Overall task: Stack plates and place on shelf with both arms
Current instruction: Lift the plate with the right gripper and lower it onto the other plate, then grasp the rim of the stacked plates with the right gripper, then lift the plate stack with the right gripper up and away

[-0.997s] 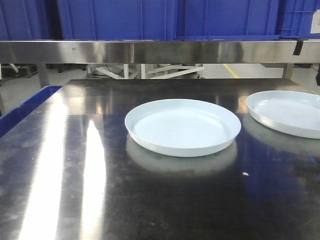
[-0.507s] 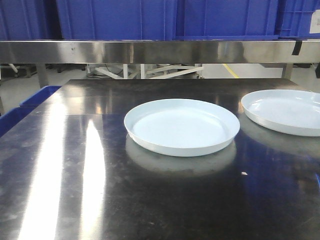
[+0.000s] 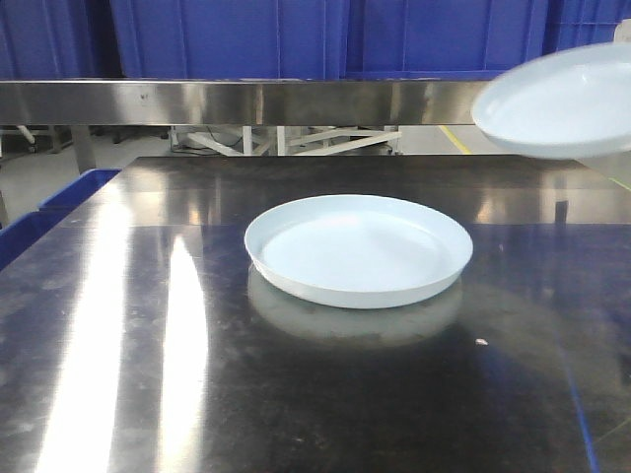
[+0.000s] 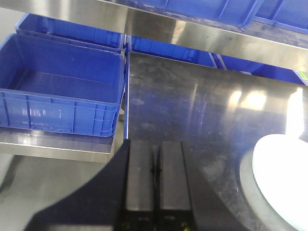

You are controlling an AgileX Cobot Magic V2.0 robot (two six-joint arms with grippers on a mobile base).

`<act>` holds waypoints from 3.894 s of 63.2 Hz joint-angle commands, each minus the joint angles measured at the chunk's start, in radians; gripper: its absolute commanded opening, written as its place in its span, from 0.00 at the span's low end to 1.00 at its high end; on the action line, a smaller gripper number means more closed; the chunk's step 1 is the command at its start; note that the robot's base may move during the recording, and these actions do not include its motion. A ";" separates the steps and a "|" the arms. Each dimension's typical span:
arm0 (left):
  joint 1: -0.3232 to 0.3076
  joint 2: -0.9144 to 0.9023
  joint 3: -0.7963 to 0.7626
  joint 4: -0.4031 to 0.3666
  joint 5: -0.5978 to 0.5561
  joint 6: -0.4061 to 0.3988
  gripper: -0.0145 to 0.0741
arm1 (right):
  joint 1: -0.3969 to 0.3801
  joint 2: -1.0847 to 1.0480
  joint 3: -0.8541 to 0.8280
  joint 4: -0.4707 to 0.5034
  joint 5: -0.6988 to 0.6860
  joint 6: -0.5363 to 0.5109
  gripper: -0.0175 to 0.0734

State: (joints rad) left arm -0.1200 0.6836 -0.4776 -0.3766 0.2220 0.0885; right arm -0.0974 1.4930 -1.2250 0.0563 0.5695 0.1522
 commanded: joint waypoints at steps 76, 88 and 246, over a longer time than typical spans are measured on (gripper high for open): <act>-0.005 -0.004 -0.029 -0.006 -0.076 0.001 0.26 | 0.467 0.087 -0.037 0.025 -0.028 -0.008 0.36; -0.005 -0.004 -0.029 -0.006 -0.076 0.001 0.26 | 0.467 0.087 -0.037 0.025 -0.046 -0.008 0.73; -0.005 -0.004 -0.029 -0.006 -0.076 0.001 0.26 | 0.440 -0.011 -0.038 0.025 -0.096 -0.008 0.24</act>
State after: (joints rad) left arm -0.1200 0.6836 -0.4776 -0.3766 0.2220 0.0885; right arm 0.3459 1.5886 -1.2355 0.0826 0.5508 0.1513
